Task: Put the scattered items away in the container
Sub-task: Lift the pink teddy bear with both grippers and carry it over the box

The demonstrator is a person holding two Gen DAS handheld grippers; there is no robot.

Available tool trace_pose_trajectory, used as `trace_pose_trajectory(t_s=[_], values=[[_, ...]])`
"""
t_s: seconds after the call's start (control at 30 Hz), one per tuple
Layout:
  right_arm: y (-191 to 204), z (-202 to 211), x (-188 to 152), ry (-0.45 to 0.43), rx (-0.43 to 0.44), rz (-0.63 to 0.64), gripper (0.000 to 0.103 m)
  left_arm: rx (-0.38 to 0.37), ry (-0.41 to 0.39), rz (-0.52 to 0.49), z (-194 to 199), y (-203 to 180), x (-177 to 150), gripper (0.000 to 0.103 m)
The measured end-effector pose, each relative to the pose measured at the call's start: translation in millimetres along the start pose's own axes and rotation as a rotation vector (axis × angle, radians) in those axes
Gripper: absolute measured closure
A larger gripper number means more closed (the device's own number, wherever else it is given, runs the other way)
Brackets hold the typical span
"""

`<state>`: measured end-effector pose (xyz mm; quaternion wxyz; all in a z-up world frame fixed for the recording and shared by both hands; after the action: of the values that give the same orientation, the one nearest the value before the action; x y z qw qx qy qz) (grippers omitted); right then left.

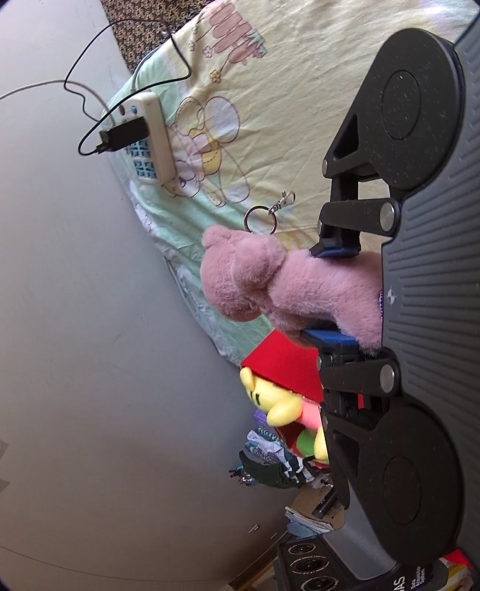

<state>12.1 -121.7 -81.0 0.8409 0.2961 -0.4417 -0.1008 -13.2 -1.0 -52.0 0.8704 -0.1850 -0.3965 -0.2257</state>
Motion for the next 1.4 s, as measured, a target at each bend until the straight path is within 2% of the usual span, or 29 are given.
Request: trace_pose_trajectory(t_s=[0.33, 0.67, 0.87, 1.07, 1.4], values=[[86, -21, 23, -0.083, 0.097, 0.134, 0.064, 0.075, -0.156, 0.033, 66, 53, 30, 0.066], [185, -74, 21, -0.128, 0.191, 0.200, 0.064, 0.169, -0.262, 0.037, 141, 139, 36, 0.066], [225, -125, -4, -0.082, 0.223, 0.196, 0.064, 0.227, -0.235, 0.085, 163, 204, 16, 0.066], [243, -160, -28, -0.050, 0.215, 0.167, 0.064, 0.247, -0.188, 0.114, 168, 254, -6, 0.066], [243, -194, -53, 0.004, 0.149, 0.128, 0.064, 0.221, -0.101, 0.124, 148, 297, -31, 0.066]])
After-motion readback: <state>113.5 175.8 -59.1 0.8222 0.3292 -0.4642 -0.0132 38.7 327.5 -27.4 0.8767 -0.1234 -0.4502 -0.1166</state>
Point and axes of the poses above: each gripper's, at about its wrist camera, not at the fingertips, and z roughly against the way its jaws point, y to its left, x to its top, the point moved 8 cm from there along -z, roughly the way its jaws point, and after that the axes turned 1 degree about -y, right-handed, at the moved point
